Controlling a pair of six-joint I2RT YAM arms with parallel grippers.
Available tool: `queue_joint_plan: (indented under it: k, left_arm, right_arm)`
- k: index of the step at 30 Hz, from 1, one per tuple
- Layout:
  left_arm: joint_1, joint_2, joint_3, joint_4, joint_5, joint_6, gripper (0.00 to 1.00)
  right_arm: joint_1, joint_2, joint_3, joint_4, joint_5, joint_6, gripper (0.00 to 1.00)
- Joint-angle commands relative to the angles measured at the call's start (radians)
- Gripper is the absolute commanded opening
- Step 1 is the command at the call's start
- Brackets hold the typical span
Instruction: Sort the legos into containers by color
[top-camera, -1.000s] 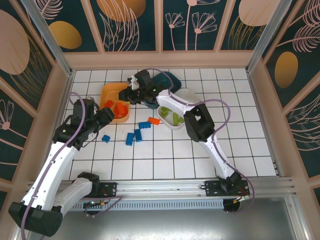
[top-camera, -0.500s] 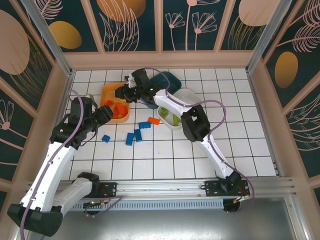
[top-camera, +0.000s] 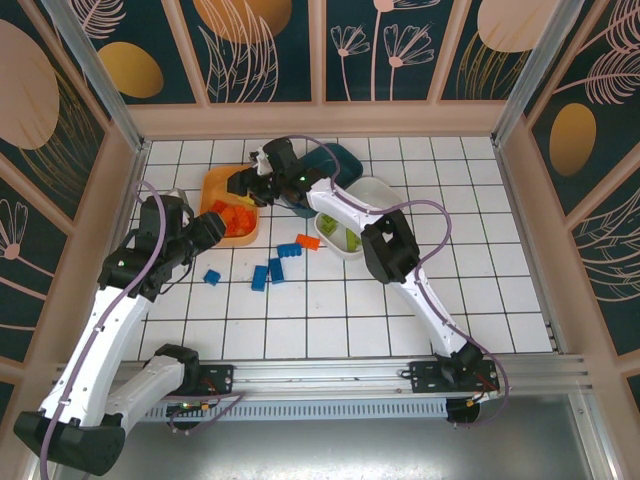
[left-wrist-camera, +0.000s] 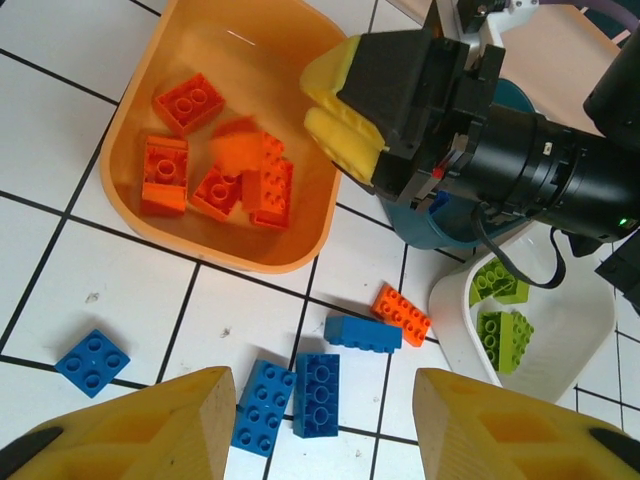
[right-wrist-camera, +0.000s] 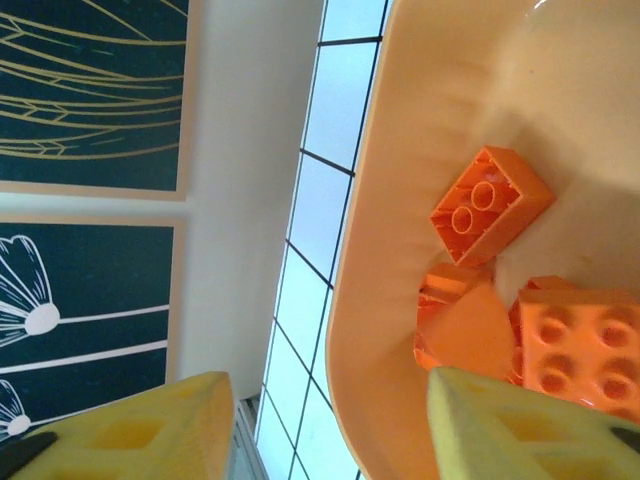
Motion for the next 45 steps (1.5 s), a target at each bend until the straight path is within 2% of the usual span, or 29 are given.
queue_joint_plan:
  k: [1, 7, 13, 18, 23, 26, 32, 37, 45]
  left_arm:
    - [0.006, -0.013, 0.008, -0.026, -0.023, 0.025, 0.5]
    - [0.005, -0.007, 0.007, -0.032, -0.034, 0.043, 0.5]
    - [0.006, 0.025, -0.048, -0.115, -0.076, -0.025, 0.5]
    - [0.006, 0.075, -0.188, -0.085, -0.026, -0.096, 0.61]
    - [0.006, 0.113, -0.261, -0.032, -0.021, -0.166, 0.66]
    - [0.007, 0.147, -0.305, 0.01, -0.02, -0.197, 0.67]
    - [0.043, 0.234, -0.382, 0.115, -0.031, -0.25, 0.69]
    - [0.096, 0.291, -0.391, 0.198, -0.034, -0.269, 0.68]
    - [0.162, 0.417, -0.357, 0.255, -0.035, -0.221, 0.68]
  right_arm:
    - [0.006, 0.027, 0.06, -0.036, 0.016, -0.011, 0.57]
    - [0.008, 0.002, 0.077, -0.059, 0.017, -0.025, 0.58]
    - [0.003, -0.148, 0.053, -0.205, 0.096, -0.152, 0.58]
    - [-0.02, -0.347, -0.14, -0.401, 0.252, -0.253, 0.59]
    - [-0.027, -0.474, -0.334, -0.561, 0.374, -0.353, 0.6]
    - [-0.017, -0.562, -0.486, -0.536, 0.415, -0.387, 0.6]
    - [-0.001, -0.69, -0.71, -0.428, 0.379, -0.386, 0.6]
    - [0.006, -0.736, -0.784, -0.404, 0.378, -0.388, 0.6]
    - [-0.014, -0.788, -0.858, -0.389, 0.381, -0.391, 0.61]
